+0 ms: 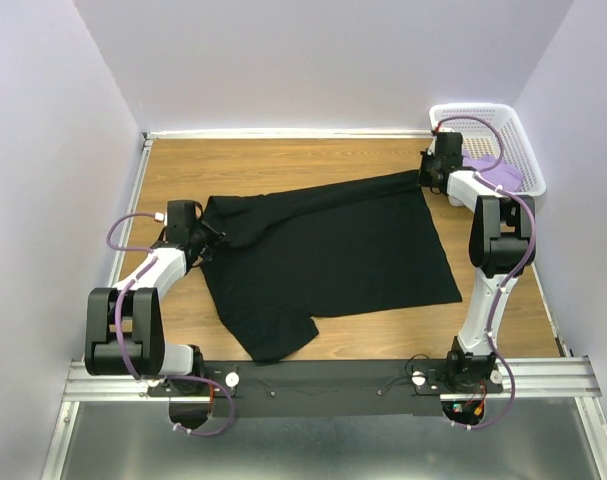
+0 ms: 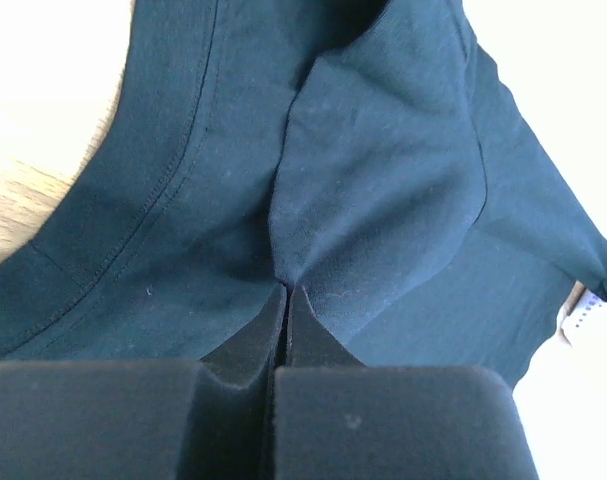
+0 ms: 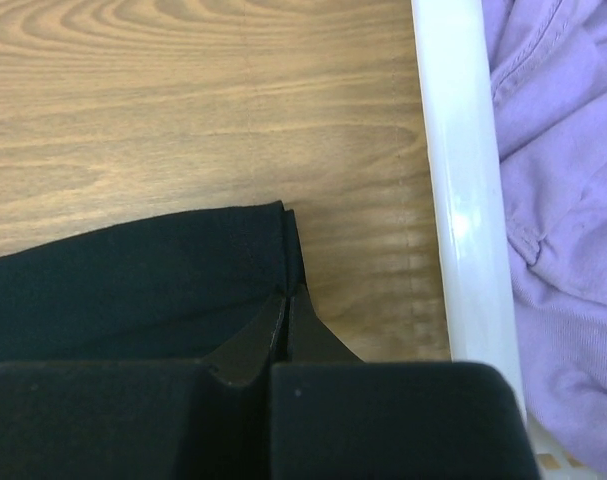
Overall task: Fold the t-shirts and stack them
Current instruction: Fold the tshirt
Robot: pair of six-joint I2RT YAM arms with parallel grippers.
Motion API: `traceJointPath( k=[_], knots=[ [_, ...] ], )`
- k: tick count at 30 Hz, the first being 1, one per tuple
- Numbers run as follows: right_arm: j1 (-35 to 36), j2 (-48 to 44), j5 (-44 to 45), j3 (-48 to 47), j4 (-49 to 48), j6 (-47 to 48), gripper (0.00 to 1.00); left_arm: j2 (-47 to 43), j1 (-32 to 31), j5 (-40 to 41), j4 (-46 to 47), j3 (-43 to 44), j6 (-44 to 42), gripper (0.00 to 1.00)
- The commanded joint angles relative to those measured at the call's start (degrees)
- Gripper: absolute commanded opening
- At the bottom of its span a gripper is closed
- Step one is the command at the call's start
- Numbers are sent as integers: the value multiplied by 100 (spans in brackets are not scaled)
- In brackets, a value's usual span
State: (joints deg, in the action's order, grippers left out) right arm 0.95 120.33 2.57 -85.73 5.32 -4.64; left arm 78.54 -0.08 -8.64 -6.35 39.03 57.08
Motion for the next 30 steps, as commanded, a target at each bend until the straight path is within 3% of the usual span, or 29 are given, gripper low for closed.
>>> traceJointPath(
  k=[1,14,30],
  knots=[
    [-69,87,218,74,92,-107,1,117,25,-313,397,-184,163,0],
    [-60,105,130,4,127,-230,4,-409,25,-612,582,-414,620,0],
    [-69,-115,95,4,495,-309,2,-938,25,-366,28,-88,567,0]
  ],
)
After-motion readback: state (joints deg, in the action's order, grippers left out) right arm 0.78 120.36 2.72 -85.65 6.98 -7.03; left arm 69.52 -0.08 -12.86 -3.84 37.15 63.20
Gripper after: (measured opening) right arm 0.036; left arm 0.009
